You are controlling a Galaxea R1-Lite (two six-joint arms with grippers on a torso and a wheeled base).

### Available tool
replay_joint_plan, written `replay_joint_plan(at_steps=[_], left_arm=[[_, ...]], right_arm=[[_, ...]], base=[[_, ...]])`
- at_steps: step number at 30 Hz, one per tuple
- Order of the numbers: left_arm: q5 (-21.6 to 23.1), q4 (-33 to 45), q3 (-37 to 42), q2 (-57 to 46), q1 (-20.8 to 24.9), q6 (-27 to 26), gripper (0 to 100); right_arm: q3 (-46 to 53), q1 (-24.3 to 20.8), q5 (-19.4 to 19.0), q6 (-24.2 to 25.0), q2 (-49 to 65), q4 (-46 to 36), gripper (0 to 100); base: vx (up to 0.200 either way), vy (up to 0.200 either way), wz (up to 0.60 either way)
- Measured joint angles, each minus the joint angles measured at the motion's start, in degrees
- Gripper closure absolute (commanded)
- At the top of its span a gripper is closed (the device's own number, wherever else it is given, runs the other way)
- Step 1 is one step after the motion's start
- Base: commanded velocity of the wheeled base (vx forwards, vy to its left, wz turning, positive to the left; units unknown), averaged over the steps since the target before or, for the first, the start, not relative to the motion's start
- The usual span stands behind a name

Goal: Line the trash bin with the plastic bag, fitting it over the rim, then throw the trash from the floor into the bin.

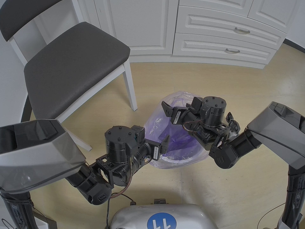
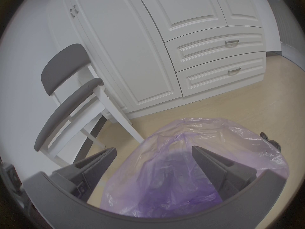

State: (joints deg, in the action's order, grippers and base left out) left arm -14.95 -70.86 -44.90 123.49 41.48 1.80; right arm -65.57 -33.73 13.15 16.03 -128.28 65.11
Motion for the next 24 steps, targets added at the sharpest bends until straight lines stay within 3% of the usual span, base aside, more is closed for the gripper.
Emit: replay_joint_plan(at_steps=[5,14,24], left_arm=[[-0.55,-0.02,-0.91,1.17,0.38,0.00,0],[-0.62,-0.18,-2.07,3.69,0.62,-0.09,0],[-0.84,0.11,-4.74,6.61,-2.46,-0.85,0]], right_arm=[[-1.23,-0.15,0.04,2.33,-0.39,2.39,0],[0.91,0.88,-0.51,1.49,2.18,2.35,0],[8.13,7.36,-2.89,-11.68,6.84,1.87,0]], base=[[0.000,0.000,0.00],[0.000,0.000,0.00],[0.000,0.000,0.00]])
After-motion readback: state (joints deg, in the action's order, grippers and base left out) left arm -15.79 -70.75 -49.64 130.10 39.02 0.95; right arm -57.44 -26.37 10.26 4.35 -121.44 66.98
